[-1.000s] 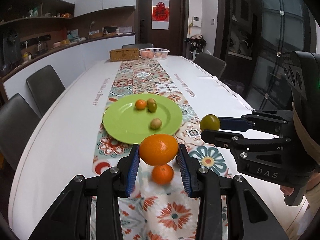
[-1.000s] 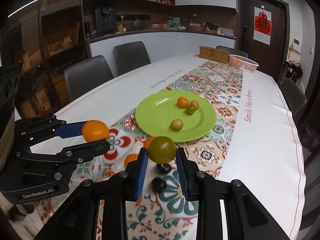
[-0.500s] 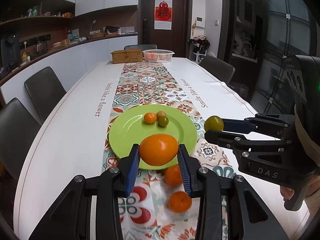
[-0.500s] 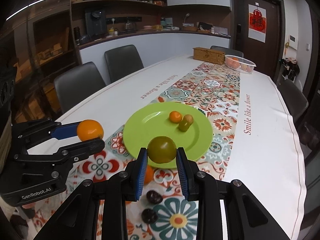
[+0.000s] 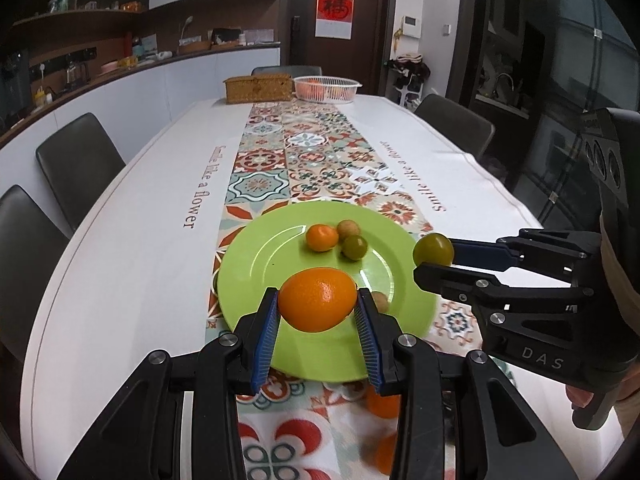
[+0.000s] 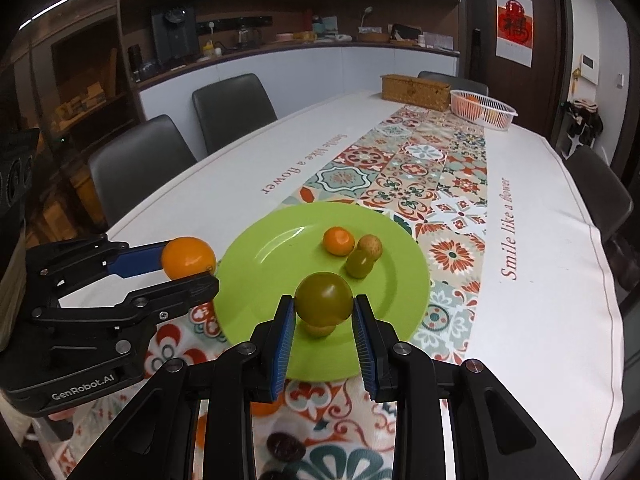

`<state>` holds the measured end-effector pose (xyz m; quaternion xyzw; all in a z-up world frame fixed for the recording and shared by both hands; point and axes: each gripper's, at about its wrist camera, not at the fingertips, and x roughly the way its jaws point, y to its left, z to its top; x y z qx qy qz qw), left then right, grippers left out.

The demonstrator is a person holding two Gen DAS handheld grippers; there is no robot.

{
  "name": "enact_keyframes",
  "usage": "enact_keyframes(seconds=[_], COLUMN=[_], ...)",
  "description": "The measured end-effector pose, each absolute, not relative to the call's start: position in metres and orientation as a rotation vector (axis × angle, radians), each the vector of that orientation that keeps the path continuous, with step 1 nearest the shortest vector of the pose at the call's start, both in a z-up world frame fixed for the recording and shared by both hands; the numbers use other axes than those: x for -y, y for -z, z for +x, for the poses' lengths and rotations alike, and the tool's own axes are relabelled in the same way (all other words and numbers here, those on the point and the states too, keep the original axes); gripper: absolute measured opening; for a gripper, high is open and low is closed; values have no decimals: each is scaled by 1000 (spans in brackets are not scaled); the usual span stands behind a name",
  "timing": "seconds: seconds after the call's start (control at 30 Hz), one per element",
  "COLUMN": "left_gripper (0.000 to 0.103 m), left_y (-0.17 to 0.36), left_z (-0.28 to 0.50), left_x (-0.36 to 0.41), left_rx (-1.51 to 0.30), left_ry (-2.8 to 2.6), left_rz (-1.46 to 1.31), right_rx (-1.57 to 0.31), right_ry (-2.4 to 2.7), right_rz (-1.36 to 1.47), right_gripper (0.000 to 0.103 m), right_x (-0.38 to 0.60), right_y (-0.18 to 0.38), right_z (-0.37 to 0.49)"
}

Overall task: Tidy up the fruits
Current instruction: 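Carry the orange with the left gripper while the right gripper carries the yellow-green fruit over the green plate, then open both grippers to drop the orange and yellow-green fruit onto the plate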

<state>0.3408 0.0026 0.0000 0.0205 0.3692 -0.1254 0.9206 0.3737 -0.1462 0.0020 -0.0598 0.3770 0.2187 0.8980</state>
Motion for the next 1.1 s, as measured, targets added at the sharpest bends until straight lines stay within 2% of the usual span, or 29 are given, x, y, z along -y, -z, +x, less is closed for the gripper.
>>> enact_keyframes(seconds=[0.33,0.73,0.8,0.87,0.93,1.0,1.1], left_gripper=[37,38,46,47,48,54,55], left_y=[32,41,42,39,34,28,18], left_z=[371,381,377,372,365,358,344], left_x=[-14,-18,-19,-19,-19,-18,-16], left_rx=[-831,-860,-859,-845,-835,-820,-796], left_ry=[250,250,247,242,240,234,223], left_rz=[19,-10,-8,0,11,22,42], right_rx=[-834,-850,-847,-833,-818,-797,-771], right_ry=[-450,-439,-442,-427,-417,-410,-403], right_rz=[-138,-126,-121,-128,-143,-154,-164], right_gripper=[30,31,34,40,40,40,41], right_x=[134,132,132,133,134,135,138], right_y=[22,33,32,29,25,20,11], right_z=[406,415,414,409,403,394,380])
